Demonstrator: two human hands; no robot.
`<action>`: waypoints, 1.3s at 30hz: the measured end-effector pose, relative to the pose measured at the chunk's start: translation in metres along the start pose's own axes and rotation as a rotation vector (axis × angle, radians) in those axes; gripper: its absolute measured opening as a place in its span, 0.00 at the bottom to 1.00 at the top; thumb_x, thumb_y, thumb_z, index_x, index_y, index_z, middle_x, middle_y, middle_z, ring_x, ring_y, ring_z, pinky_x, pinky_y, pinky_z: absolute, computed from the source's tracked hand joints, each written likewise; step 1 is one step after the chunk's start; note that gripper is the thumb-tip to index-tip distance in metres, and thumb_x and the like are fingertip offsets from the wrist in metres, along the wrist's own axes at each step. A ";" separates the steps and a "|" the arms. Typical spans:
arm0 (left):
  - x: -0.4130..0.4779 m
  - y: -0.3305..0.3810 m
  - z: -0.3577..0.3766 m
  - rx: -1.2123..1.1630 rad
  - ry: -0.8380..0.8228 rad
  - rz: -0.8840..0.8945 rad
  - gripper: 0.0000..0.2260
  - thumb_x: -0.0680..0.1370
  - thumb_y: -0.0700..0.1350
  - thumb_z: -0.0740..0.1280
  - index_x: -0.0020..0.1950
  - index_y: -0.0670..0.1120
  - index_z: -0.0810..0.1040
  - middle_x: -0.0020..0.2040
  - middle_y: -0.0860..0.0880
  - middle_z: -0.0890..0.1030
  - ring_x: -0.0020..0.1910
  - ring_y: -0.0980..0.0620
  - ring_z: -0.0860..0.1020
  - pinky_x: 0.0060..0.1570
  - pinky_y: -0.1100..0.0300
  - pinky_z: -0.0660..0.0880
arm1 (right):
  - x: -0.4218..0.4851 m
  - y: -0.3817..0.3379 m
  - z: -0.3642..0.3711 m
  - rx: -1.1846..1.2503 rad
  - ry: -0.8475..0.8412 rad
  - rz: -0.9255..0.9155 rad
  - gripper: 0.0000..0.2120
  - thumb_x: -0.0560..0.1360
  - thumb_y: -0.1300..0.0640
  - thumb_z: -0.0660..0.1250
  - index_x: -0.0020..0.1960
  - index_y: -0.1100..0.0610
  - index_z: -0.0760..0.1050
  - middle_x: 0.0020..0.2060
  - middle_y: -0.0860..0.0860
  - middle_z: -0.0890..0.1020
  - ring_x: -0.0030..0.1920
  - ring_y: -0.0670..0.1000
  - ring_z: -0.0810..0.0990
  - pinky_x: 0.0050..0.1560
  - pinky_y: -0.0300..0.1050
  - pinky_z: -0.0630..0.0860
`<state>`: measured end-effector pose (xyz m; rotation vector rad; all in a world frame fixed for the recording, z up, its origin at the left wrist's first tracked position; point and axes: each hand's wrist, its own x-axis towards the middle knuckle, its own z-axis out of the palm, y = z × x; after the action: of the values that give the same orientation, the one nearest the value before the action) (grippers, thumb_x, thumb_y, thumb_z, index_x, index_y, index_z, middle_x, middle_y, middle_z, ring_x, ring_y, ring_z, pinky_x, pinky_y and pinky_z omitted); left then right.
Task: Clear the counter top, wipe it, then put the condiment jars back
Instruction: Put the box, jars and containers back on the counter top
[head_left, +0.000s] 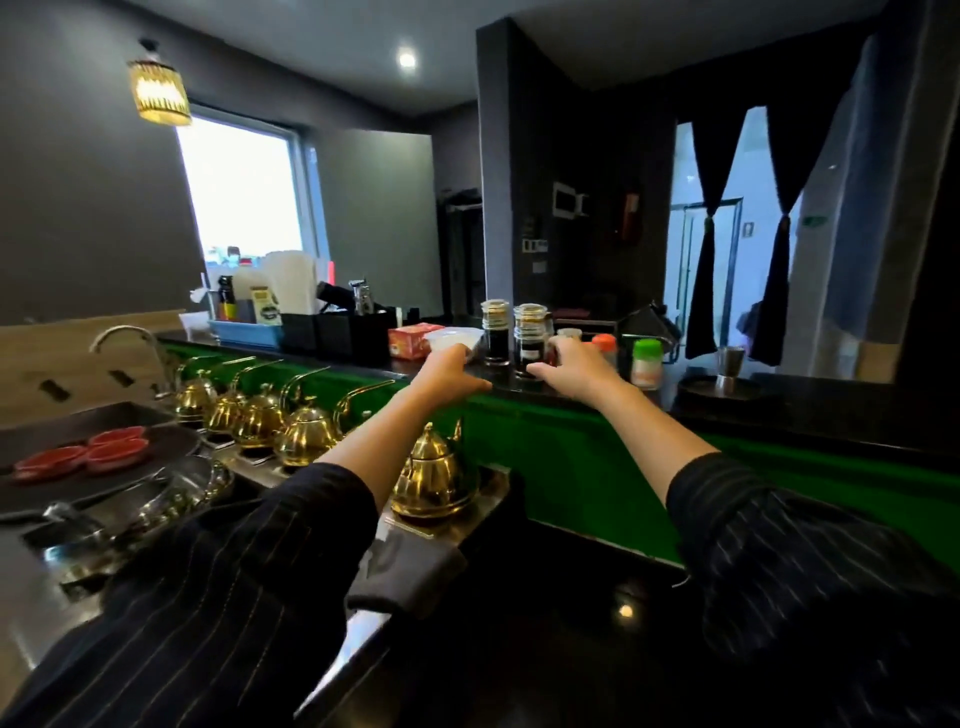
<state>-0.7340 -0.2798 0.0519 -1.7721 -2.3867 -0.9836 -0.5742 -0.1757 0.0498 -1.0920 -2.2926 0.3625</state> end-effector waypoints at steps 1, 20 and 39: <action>0.006 -0.012 -0.002 -0.002 0.005 -0.010 0.27 0.74 0.48 0.72 0.68 0.38 0.69 0.65 0.41 0.75 0.64 0.44 0.73 0.61 0.54 0.71 | 0.005 -0.006 0.012 0.012 0.010 -0.014 0.25 0.76 0.44 0.66 0.66 0.60 0.70 0.61 0.59 0.76 0.62 0.61 0.75 0.58 0.53 0.74; 0.232 -0.233 -0.018 -0.128 0.134 -0.132 0.25 0.73 0.42 0.71 0.68 0.37 0.68 0.63 0.38 0.75 0.61 0.42 0.74 0.57 0.54 0.72 | 0.220 -0.059 0.176 0.037 0.037 -0.103 0.25 0.76 0.60 0.66 0.72 0.58 0.65 0.71 0.57 0.67 0.69 0.60 0.68 0.67 0.54 0.68; 0.374 -0.295 0.067 -0.481 0.207 -0.377 0.45 0.66 0.49 0.79 0.73 0.38 0.57 0.69 0.39 0.68 0.68 0.41 0.69 0.65 0.52 0.69 | 0.340 -0.035 0.255 -0.147 0.119 -0.121 0.36 0.77 0.58 0.67 0.78 0.51 0.53 0.76 0.62 0.54 0.69 0.66 0.66 0.66 0.55 0.68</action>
<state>-1.1007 0.0261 -0.0051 -1.2346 -2.5461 -1.8139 -0.9203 0.0664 -0.0108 -1.0101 -2.2945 0.0802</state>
